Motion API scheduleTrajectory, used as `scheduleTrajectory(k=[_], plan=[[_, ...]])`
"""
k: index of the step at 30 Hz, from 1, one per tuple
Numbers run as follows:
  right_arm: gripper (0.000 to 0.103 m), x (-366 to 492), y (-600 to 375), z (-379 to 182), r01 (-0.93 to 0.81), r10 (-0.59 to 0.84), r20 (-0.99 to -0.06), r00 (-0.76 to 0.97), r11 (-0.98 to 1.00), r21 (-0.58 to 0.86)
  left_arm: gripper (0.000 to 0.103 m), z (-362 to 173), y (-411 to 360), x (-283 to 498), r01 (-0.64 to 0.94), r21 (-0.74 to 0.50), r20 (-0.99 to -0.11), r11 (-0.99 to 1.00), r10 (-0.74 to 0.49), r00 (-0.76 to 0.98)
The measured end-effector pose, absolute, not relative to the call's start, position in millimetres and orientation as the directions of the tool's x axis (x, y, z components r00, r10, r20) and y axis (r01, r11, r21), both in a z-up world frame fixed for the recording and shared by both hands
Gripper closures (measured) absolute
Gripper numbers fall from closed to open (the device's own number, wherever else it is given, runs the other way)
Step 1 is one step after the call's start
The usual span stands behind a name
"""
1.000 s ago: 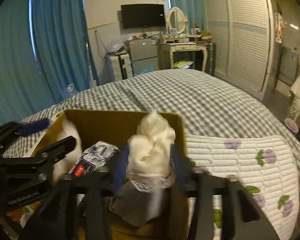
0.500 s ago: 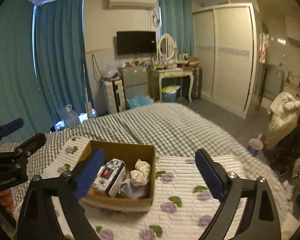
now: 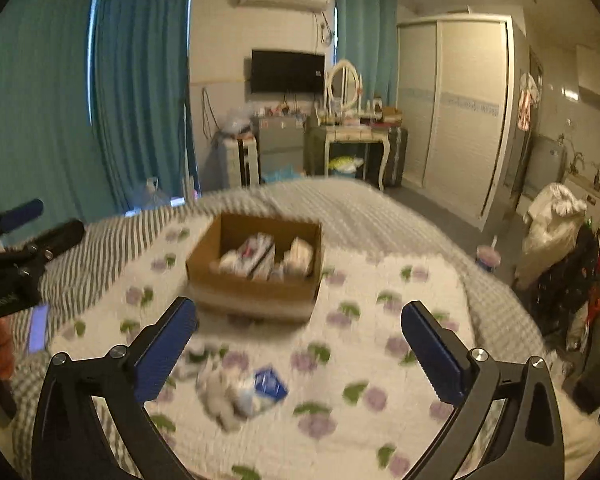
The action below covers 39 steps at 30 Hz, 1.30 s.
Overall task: Organize soft objects
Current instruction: 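Move both tools back over the remaining items on the quilt, then grasp the white plastic tube with the right tool while the left tool grasps the pipe-cleaner flower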
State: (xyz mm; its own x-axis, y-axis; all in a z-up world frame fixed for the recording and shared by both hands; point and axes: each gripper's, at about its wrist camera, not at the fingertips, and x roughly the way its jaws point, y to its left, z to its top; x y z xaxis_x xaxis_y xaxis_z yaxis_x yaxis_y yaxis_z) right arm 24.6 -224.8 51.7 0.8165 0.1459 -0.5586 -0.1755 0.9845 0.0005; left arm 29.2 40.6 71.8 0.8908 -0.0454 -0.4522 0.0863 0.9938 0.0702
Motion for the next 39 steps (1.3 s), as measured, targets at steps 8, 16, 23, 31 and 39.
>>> scheduleTrajectory(k=[8, 16, 23, 31, 39], plan=[[0.001, 34.1, -182.0, -76.5, -0.194, 0.174, -0.701, 0.691, 0.980, 0.052, 0.004, -45.4, 55.2, 23.5, 0.050, 0.108, -0.597, 0.993, 0.024, 0.802], [0.028, 47.5, -157.2, -143.9, -0.205, 0.221, -0.772, 0.596, 0.971, 0.120, 0.004, -115.0, 68.3, 21.6, 0.060, 0.091, -0.673, 0.994, 0.017, 0.740], [0.034, 62.3, -142.9, -165.7, -0.207, 0.198, -0.799, 0.568, 0.974, 0.094, 0.004, -136.9, 68.3, 24.1, 0.079, 0.082, -0.713, 0.993, 0.003, 0.701], [0.068, 61.6, -147.4, -166.1, -0.201, 0.186, -0.801, 0.568, 0.976, 0.084, 0.004, -139.8, 66.9, 25.0, 0.094, 0.088, -0.723, 0.992, -0.001, 0.691], [0.069, 40.2, -161.5, -138.5, -0.231, 0.250, -0.774, 0.581, 0.963, 0.138, 0.004, -124.0, 54.4, 24.4, 0.115, 0.092, -0.712, 0.989, -0.015, 0.702]])
